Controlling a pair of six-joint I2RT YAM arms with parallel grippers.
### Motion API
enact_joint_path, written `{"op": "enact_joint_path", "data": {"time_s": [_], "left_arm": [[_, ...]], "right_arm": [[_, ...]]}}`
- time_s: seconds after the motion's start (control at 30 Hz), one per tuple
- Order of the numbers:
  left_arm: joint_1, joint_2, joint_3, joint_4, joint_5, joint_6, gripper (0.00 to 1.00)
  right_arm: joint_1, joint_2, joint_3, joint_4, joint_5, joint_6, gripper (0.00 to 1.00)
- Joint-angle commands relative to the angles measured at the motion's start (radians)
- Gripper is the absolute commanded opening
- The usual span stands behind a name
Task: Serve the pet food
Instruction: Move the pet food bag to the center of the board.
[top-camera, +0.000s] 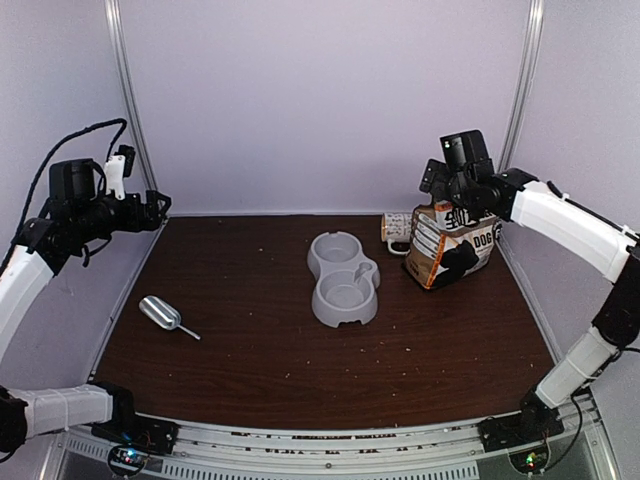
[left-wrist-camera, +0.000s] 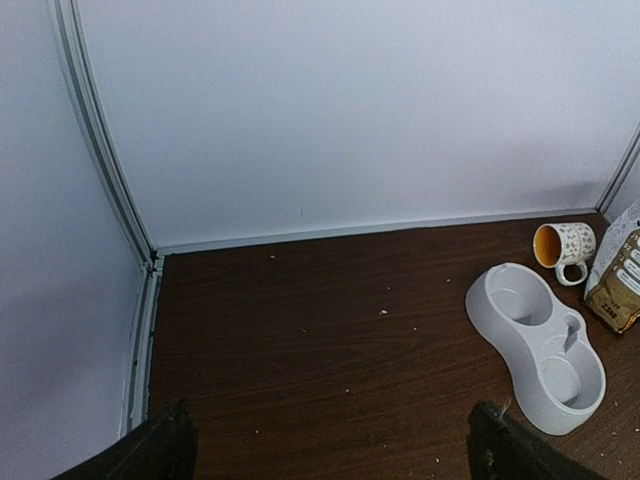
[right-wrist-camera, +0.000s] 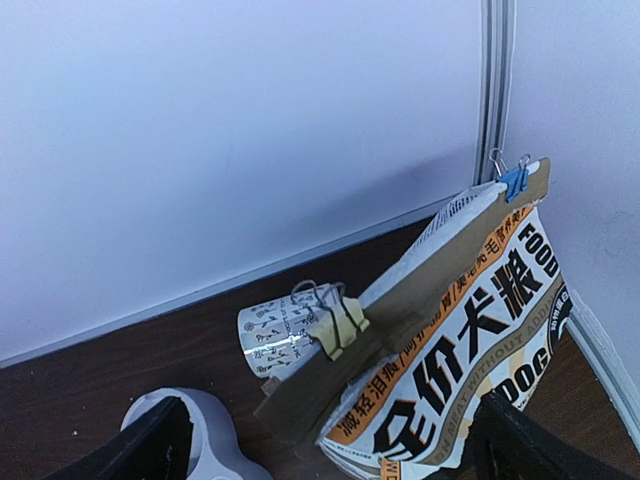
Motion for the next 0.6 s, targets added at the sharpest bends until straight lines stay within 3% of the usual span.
{"op": "enact_joint_path", "data": {"time_s": [0.0,0.3,0.57], "left_arm": [[-0.002,-0.012,-0.008,0.047,0.015,0.0,0.97],[-0.003,-0.03,-0.01,0.048,0.005,-0.001,0.97],[-0.002,-0.027,-0.013,0.048,0.005,-0.005,0.97]], "right_arm": [[0.012,0.115,0.139,-0.107,0.149,0.06,0.99],[0.016,0.264,0.259,-0.23,0.268,0.058,0.86],[-0.016,0.217,0.152,-0.234,0.284,0.085,0.75]]}}
